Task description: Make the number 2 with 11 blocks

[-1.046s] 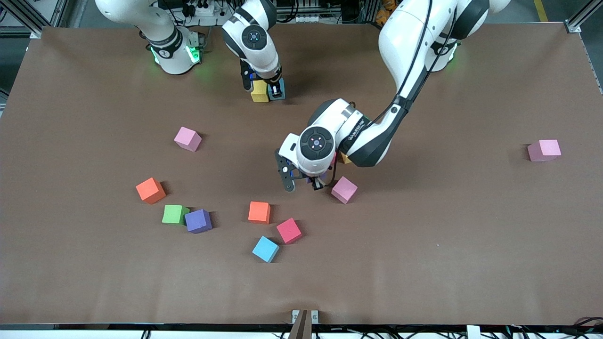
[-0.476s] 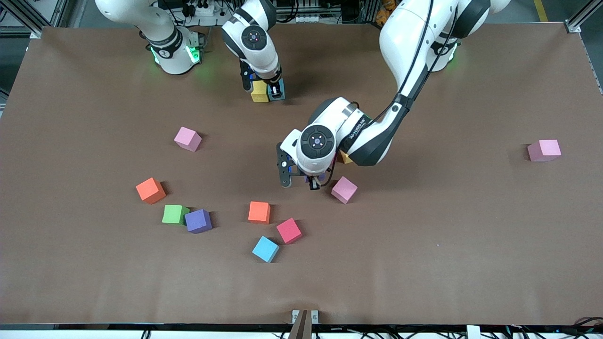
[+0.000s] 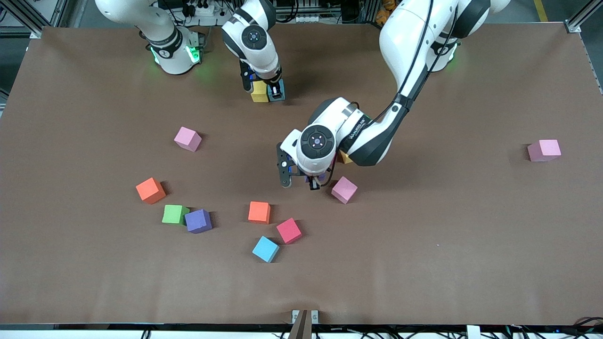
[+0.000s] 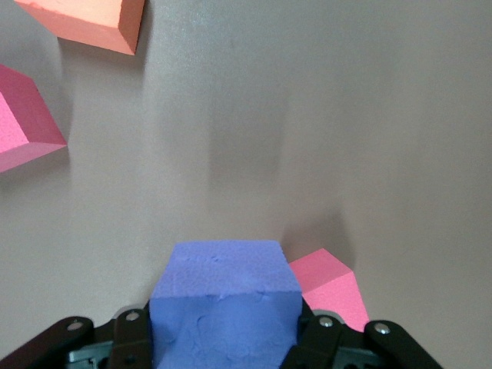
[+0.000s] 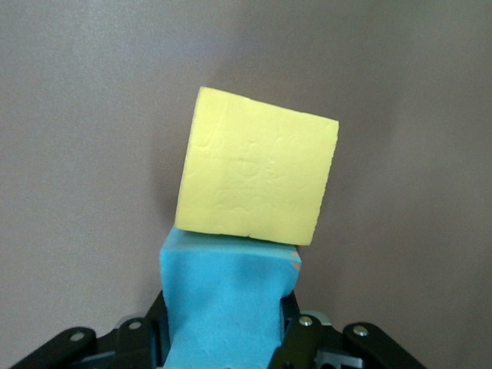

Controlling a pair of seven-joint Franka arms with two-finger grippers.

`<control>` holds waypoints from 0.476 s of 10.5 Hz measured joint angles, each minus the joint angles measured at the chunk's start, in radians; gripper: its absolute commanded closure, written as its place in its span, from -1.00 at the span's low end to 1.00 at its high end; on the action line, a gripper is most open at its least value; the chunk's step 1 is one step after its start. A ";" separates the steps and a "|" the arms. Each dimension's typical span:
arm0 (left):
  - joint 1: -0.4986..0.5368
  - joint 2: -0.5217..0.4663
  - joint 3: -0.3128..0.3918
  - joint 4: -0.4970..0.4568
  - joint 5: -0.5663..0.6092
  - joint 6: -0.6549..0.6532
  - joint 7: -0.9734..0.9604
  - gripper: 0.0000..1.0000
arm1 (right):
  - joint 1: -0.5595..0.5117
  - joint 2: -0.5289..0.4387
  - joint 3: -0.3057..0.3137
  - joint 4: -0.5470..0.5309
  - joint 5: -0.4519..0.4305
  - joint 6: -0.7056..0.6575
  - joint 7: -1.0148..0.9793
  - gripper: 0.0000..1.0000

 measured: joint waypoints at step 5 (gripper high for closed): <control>-0.001 0.000 0.000 -0.001 0.000 0.000 0.000 1.00 | -0.023 0.012 -0.001 0.000 -0.004 0.006 -0.001 -1.00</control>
